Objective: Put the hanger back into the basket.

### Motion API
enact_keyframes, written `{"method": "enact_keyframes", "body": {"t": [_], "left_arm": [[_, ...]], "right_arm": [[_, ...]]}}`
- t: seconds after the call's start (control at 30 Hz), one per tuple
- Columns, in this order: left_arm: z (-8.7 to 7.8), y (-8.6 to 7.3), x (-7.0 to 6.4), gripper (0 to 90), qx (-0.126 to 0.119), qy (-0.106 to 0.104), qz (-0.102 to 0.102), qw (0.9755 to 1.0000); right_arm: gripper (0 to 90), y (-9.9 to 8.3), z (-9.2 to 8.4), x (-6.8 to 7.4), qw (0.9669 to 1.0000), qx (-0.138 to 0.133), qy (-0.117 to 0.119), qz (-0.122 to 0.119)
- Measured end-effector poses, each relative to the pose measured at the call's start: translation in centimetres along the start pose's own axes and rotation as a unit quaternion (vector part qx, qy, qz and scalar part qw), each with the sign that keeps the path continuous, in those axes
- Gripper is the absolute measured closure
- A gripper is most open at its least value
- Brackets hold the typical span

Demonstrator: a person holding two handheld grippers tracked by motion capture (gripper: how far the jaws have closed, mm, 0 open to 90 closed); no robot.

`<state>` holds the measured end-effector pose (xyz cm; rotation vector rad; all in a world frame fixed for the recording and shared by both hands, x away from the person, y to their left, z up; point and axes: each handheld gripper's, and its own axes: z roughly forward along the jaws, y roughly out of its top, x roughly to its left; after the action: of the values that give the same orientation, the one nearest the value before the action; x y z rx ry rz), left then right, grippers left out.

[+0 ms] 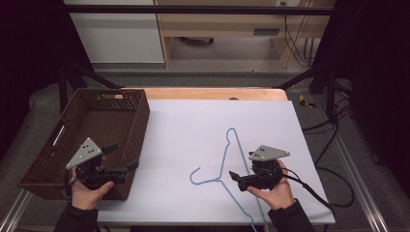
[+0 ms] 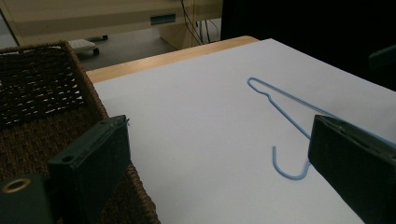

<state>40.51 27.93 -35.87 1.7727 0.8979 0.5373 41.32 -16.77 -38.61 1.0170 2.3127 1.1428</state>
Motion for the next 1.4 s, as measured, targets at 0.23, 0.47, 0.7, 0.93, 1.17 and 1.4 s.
{"method": "enact_keyframes", "body": {"t": [0.23,0.47,0.7,0.93,1.17,1.4], "left_arm": [[0.0,0.0,-0.1,5.5,0.001,-0.001,0.002,1.0],[0.0,0.0,-0.2,5.5,0.003,0.0,0.004,1.0],[0.0,0.1,-0.4,5.5,0.001,0.0,0.007,1.0],[0.1,0.1,-0.6,5.6,0.003,-0.001,0.01,0.9999],[0.3,0.1,-0.8,5.6,0.007,-0.002,0.013,0.9999],[0.5,0.0,-1.0,5.8,0.011,-0.003,0.016,0.9998]], "right_arm": [[14.6,-0.5,1.3,0.9,0.9994,0.032,0.007,-0.005],[22.1,-1.5,3.1,2.0,0.9971,0.075,0.013,-0.007],[32.2,-2.4,4.6,2.9,0.9927,0.119,0.012,-0.016],[44.8,-3.1,5.5,3.4,0.9884,0.15,0.015,-0.018],[57.1,-3.7,6.2,3.6,0.9842,0.176,0.004,-0.018],[70.2,-3.9,6.4,3.8,0.9815,0.191,0.006,-0.003]]}}
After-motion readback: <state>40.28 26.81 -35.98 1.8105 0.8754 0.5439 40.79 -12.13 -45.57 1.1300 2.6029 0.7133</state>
